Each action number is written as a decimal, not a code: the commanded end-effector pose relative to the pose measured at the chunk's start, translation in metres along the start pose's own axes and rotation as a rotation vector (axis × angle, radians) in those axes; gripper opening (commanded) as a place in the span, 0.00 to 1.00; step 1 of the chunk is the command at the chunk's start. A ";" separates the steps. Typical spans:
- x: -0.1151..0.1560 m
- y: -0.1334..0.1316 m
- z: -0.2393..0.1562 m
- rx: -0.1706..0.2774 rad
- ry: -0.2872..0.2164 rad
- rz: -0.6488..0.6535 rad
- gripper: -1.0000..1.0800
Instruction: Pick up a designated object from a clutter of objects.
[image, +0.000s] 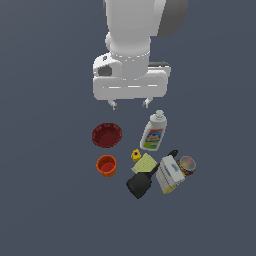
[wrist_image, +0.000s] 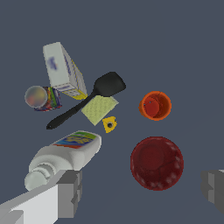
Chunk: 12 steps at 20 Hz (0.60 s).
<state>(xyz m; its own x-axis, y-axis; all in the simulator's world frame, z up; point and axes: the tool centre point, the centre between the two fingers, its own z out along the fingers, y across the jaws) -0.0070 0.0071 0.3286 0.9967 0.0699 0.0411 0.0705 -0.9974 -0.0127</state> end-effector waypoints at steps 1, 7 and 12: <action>0.000 0.000 0.000 0.000 0.000 0.000 0.96; 0.004 0.012 -0.006 0.016 0.018 0.023 0.96; 0.006 0.018 -0.009 0.024 0.026 0.033 0.96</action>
<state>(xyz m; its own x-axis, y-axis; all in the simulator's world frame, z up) 0.0000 -0.0098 0.3376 0.9972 0.0366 0.0652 0.0391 -0.9986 -0.0368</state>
